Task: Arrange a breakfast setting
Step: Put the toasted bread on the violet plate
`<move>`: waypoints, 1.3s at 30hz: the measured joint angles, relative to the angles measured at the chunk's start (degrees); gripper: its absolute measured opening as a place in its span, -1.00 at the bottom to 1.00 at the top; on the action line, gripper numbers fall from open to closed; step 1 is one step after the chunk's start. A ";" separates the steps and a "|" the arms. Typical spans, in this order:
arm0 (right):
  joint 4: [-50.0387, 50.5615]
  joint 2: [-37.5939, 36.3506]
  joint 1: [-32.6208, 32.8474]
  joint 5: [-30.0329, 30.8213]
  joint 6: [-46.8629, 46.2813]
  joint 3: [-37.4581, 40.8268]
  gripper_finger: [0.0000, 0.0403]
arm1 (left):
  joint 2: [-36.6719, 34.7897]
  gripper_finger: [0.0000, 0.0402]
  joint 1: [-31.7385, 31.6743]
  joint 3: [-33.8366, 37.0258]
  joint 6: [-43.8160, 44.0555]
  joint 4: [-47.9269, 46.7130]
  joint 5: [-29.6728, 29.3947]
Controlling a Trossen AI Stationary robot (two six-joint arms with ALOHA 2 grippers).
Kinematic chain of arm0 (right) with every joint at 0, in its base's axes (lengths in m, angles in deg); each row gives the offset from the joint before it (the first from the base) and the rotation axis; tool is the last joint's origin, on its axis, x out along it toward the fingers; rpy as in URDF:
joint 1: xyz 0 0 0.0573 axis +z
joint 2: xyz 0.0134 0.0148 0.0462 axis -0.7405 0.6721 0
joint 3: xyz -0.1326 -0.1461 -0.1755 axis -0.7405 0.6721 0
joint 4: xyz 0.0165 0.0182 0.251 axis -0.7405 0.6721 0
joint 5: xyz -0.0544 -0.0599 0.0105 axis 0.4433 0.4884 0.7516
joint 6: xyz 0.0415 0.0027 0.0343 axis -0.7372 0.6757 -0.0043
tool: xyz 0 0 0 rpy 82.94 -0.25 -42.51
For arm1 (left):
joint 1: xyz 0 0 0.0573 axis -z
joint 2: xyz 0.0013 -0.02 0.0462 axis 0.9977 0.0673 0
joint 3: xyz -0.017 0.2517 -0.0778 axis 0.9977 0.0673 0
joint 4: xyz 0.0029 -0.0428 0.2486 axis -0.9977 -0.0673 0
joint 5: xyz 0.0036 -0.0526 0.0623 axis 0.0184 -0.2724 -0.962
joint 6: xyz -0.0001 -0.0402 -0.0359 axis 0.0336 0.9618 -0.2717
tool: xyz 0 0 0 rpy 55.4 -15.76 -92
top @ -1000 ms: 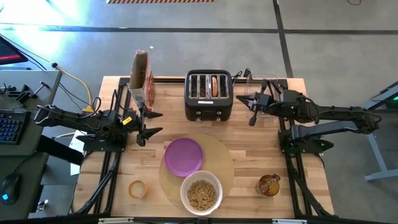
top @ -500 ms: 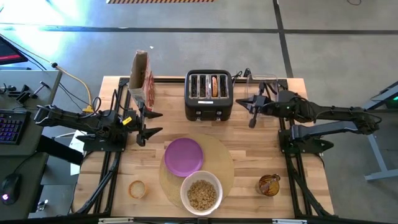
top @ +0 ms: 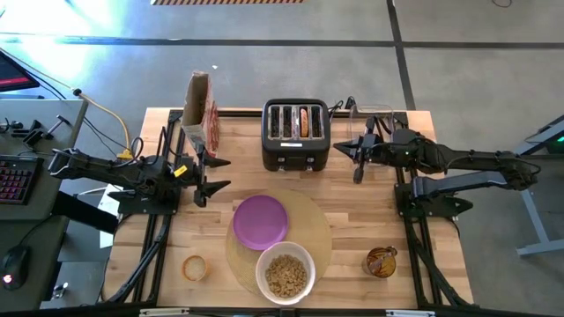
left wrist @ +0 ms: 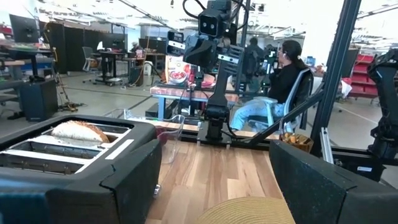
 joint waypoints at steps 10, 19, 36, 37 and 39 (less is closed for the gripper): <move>-0.02 0.00 0.00 -0.71 -2.47 0.00 -1.00 | 0.00 0.43 0.00 0.00 0.42 -0.02 0.00; -0.14 4.23 0.08 -0.58 -10.33 0.00 -1.00 | 0.00 0.43 0.00 0.00 0.42 -0.02 0.00; -20.34 18.74 -2.35 15.95 -16.33 0.02 -1.00 | 0.00 0.43 0.00 0.00 0.40 -0.02 0.00; -21.37 19.19 -2.78 15.93 -16.33 -0.02 -1.00 | 0.00 0.43 0.00 0.00 0.39 -0.02 0.01; -21.73 20.45 -3.61 15.85 -16.44 -1.26 -0.97 | 0.00 0.43 0.00 0.00 0.40 -0.02 0.02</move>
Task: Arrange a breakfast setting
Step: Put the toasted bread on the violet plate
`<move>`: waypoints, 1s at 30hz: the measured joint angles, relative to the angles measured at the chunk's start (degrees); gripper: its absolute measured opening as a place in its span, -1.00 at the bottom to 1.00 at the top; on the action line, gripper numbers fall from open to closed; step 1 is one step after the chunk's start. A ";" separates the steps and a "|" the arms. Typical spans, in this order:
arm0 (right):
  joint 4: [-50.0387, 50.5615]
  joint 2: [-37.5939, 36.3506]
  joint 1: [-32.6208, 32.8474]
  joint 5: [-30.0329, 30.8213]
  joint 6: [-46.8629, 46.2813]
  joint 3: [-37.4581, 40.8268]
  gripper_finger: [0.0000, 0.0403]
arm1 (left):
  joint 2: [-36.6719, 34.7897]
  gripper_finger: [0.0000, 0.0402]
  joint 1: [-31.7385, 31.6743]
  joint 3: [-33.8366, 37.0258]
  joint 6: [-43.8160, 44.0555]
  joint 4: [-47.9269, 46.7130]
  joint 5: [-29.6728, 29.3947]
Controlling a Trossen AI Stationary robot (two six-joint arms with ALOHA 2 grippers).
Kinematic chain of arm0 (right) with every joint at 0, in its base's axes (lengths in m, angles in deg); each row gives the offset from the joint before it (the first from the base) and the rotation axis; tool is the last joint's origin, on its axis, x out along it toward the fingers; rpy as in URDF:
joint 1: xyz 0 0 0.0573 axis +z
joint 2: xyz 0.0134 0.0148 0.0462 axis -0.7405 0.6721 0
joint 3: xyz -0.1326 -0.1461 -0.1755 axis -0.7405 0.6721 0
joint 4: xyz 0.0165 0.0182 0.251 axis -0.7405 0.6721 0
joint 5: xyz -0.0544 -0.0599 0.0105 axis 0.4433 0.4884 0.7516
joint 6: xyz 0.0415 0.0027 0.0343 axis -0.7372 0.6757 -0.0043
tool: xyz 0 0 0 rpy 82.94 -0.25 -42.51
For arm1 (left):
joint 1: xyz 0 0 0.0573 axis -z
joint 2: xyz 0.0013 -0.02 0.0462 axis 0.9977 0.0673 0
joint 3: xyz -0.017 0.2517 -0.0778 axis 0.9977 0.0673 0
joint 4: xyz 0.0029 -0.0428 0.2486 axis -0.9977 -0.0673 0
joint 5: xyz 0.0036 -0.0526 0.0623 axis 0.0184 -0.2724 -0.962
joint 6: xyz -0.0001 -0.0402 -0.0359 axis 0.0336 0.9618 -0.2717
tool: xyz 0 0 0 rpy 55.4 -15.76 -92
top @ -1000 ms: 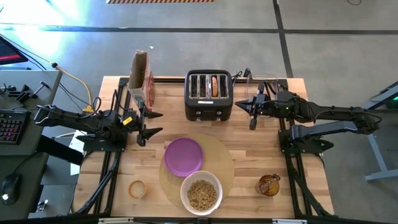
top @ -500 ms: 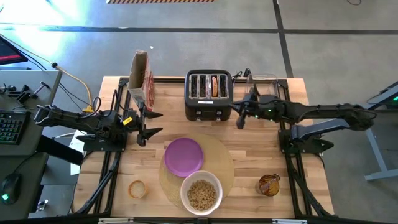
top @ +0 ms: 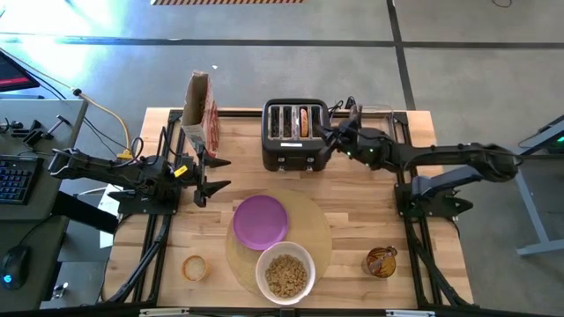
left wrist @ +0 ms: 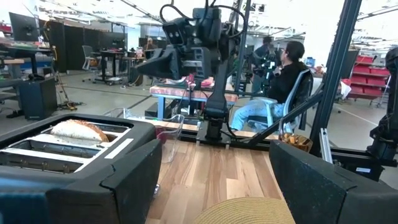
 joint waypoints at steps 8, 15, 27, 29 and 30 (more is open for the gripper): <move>0.23 5.82 -4.73 -3.24 3.32 -7.73 -0.36 | 0.01 0.43 0.00 0.00 -0.01 -0.04 -0.01; 5.59 14.36 -8.52 -5.52 1.70 -17.60 0.15 | 0.00 0.43 0.00 0.00 -0.01 -0.07 -0.02; 33.21 24.65 -11.16 -4.22 -8.17 -37.14 0.03 | 0.00 0.43 0.00 0.00 0.01 -0.24 -0.02; 35.44 25.64 -11.38 -4.25 -9.72 -38.46 -0.01 | 0.01 0.43 0.00 0.00 -0.02 -0.23 -0.01; 36.17 25.98 -11.51 -4.26 -10.42 -38.71 -0.03 | 0.02 0.43 0.00 0.00 -0.01 -0.24 -0.02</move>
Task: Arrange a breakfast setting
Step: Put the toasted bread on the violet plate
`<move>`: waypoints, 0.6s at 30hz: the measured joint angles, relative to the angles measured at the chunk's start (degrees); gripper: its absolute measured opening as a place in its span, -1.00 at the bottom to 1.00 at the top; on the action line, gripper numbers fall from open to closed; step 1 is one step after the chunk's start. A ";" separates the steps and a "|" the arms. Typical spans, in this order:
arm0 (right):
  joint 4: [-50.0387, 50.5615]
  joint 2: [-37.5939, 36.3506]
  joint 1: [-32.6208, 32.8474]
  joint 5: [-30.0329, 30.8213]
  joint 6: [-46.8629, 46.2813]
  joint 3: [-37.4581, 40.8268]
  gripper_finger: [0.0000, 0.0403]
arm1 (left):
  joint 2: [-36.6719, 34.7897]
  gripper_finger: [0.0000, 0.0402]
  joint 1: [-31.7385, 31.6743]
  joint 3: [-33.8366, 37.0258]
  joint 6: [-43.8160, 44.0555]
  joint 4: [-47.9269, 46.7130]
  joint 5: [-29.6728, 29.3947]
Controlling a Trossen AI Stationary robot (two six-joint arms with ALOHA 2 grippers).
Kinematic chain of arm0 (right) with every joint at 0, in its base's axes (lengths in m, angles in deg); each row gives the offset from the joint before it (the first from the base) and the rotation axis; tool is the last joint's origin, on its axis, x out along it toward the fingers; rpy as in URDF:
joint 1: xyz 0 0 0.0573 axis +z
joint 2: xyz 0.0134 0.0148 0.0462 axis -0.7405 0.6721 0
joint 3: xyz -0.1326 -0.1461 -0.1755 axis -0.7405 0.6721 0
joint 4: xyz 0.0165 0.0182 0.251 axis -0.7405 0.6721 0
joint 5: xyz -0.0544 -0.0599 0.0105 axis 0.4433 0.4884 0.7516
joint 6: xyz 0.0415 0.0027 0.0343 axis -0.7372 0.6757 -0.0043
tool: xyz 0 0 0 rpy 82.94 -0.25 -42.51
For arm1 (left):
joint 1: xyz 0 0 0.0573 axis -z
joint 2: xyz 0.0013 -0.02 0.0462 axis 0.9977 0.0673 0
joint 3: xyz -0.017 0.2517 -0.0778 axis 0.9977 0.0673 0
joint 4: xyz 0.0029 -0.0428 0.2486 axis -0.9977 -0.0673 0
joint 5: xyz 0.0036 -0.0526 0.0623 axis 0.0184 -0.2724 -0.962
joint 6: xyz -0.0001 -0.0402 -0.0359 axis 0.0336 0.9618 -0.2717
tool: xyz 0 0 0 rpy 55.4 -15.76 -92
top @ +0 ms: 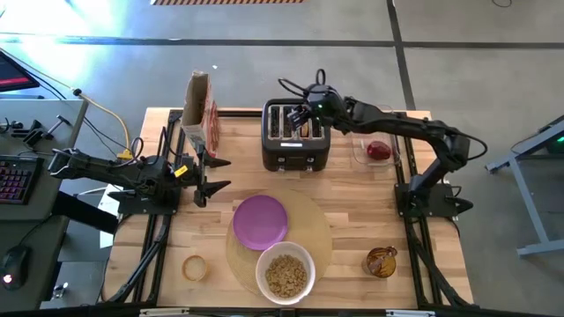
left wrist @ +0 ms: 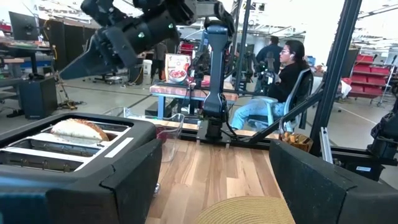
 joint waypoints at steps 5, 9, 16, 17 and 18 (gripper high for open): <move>2.41 0.13 -0.74 0.01 -4.70 0.45 -0.04 | 0.00 0.43 0.00 0.00 0.04 0.02 0.01; 5.94 0.15 -1.12 0.04 -7.74 0.69 -0.04 | -0.02 0.43 0.00 0.00 0.48 0.02 0.00; 8.23 0.60 -0.87 0.17 -10.58 0.74 -0.04 | -0.01 0.43 0.00 0.00 0.50 0.02 0.00; 8.25 0.77 -0.71 0.14 -10.62 0.74 -0.04 | -0.02 0.43 0.00 0.00 0.50 0.02 0.02; 8.44 0.95 -0.68 0.10 -11.01 0.74 -0.04 | -0.02 0.43 0.00 0.00 0.50 0.02 0.00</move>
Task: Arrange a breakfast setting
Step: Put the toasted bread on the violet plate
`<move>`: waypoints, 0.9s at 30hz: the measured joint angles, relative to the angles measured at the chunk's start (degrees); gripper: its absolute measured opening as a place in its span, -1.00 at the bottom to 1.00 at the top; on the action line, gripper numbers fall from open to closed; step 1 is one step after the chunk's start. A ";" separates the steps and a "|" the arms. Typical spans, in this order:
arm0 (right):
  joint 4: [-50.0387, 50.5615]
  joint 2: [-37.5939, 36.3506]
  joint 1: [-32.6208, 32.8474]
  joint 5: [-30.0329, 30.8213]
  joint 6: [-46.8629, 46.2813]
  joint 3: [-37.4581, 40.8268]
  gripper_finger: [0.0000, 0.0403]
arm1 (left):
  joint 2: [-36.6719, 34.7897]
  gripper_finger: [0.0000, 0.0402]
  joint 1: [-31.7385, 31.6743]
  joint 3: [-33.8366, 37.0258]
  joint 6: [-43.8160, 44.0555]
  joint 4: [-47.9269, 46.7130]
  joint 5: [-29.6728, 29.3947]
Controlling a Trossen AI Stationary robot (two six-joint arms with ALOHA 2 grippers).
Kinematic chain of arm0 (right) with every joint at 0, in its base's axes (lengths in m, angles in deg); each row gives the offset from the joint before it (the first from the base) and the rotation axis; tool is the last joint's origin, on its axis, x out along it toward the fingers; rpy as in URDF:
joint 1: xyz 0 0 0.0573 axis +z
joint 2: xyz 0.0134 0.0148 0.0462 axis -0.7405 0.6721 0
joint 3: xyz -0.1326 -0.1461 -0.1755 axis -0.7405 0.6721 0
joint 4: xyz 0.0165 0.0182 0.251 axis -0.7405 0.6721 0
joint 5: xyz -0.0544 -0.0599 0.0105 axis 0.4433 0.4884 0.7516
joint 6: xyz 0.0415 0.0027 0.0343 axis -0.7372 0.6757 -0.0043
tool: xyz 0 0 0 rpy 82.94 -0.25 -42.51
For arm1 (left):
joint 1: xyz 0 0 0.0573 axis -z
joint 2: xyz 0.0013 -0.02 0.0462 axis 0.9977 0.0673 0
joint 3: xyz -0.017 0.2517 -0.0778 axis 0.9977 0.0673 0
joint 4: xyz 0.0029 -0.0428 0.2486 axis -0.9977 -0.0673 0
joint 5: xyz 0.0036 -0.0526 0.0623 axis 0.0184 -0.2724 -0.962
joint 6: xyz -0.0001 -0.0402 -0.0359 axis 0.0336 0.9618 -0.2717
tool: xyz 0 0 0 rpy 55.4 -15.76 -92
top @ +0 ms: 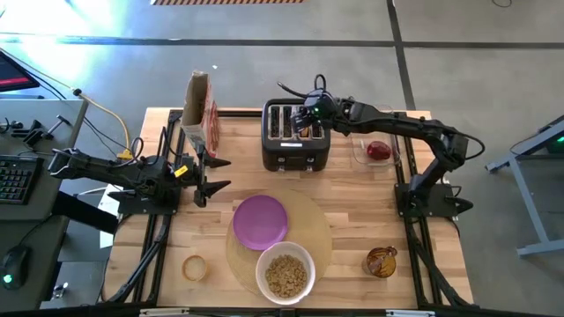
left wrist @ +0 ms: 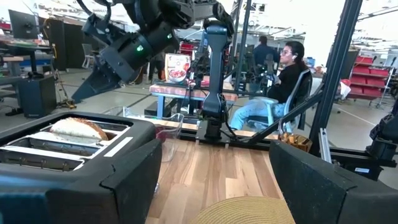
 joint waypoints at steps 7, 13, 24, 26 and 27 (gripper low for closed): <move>0.07 3.79 0.35 1.38 -0.66 0.02 -0.04 | 0.02 0.43 0.00 0.00 0.02 -0.04 0.00; 0.41 6.07 0.35 1.72 -1.51 0.02 -0.04 | 0.02 0.43 0.00 0.00 0.04 0.20 -0.02; 2.00 6.74 0.33 4.47 -2.54 0.02 -0.04 | 0.02 0.43 -0.07 0.00 0.04 0.46 -0.32; 1.97 6.74 0.33 4.48 -2.58 0.02 -0.05 | 0.02 0.43 -0.07 0.00 0.06 0.46 -0.39; 2.00 6.74 0.33 4.46 -2.79 0.02 -0.05 | 0.02 0.43 -0.07 0.00 0.07 0.47 -0.39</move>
